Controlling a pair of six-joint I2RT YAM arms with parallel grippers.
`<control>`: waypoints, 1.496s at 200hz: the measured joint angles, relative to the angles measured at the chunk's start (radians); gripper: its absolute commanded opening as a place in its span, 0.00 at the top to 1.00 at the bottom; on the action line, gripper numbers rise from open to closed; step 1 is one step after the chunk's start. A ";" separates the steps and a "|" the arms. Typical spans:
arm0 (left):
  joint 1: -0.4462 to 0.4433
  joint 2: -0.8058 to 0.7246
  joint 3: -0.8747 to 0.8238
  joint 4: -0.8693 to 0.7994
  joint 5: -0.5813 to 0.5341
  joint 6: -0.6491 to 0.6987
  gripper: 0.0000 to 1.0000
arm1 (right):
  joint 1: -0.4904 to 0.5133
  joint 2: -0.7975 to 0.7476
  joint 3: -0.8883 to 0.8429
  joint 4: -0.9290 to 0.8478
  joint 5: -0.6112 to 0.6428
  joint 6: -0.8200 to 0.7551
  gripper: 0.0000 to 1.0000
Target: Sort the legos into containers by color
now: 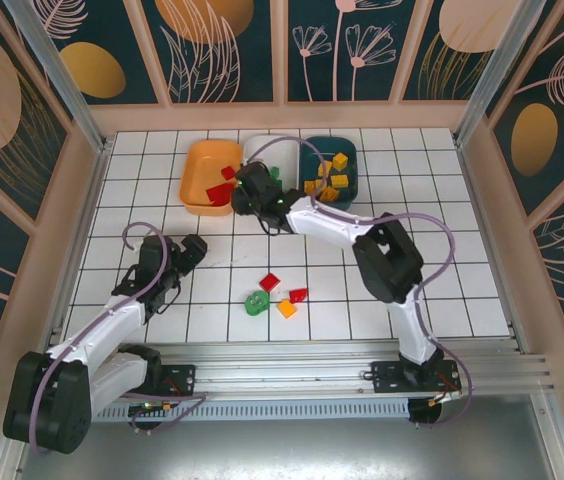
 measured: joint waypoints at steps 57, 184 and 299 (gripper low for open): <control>0.007 -0.002 0.000 -0.002 0.037 0.013 0.02 | -0.019 0.249 0.376 -0.047 -0.100 -0.090 0.66; 0.007 -0.067 0.015 -0.018 0.068 0.051 0.02 | -0.026 0.181 0.368 -0.183 -0.073 -0.160 0.38; -0.249 0.030 0.085 0.028 0.196 0.156 0.12 | 0.172 -0.672 -0.818 -0.238 0.114 0.202 0.22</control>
